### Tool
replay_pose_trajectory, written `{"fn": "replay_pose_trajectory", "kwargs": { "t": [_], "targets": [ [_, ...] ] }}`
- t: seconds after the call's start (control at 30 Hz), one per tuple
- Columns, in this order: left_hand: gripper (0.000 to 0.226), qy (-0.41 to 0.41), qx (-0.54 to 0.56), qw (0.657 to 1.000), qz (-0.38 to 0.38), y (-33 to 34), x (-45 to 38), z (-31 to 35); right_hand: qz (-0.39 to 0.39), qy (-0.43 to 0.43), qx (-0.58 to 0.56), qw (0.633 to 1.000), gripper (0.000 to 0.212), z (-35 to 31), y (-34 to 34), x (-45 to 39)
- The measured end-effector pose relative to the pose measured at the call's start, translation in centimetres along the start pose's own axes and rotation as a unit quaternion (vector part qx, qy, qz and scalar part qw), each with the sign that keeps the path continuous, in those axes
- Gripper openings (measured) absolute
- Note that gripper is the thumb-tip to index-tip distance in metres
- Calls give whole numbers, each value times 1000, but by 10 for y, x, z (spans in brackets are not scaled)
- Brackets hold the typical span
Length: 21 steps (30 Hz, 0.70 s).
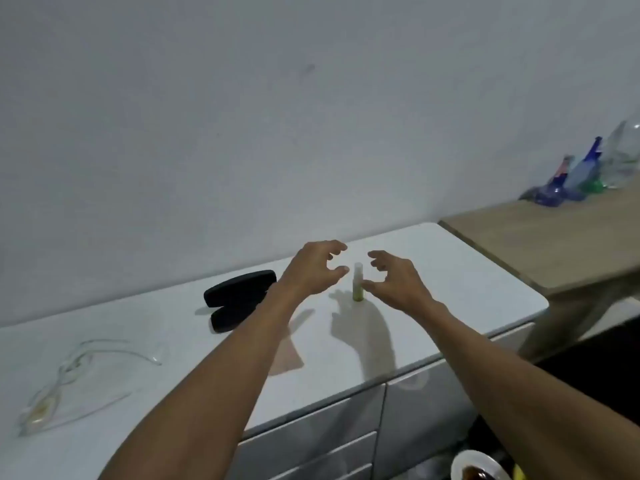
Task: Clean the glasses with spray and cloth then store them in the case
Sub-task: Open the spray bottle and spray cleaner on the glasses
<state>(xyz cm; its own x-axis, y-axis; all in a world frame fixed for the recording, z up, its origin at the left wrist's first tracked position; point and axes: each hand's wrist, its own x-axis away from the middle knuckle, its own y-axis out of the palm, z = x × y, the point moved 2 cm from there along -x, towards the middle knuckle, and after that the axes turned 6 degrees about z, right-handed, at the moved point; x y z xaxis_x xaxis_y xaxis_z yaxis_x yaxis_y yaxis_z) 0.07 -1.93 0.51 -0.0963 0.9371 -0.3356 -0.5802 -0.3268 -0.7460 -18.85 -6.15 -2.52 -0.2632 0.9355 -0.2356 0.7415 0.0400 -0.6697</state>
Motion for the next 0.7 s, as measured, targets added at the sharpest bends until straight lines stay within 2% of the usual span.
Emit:
{"fn": "replay_pose_trajectory", "kwargs": {
  "t": [0.17,0.3,0.37,0.47,0.6,0.7],
  "targets": [
    [51,8,60,998,14,42,5,-13,16,13,-6,1000,78,36,35,6],
    [46,11,110,993,43,57,-7,-14,37,4,-41,998,73,45,50,-8],
    [36,13,115,992,56,61,-13,-12,50,-13,-56,997,57,46,56,-14],
    [22,15,98,993,70,66,-18,-11,52,-31,-53,997,14,44,63,-17],
    [22,-3,90,993,76,72,-20,-10,52,-26,-57,997,13,45,66,-17],
    [22,-9,116,987,111,69,-20,-7,44,-22,-64,997,12,46,66,-17]
  ]
}}
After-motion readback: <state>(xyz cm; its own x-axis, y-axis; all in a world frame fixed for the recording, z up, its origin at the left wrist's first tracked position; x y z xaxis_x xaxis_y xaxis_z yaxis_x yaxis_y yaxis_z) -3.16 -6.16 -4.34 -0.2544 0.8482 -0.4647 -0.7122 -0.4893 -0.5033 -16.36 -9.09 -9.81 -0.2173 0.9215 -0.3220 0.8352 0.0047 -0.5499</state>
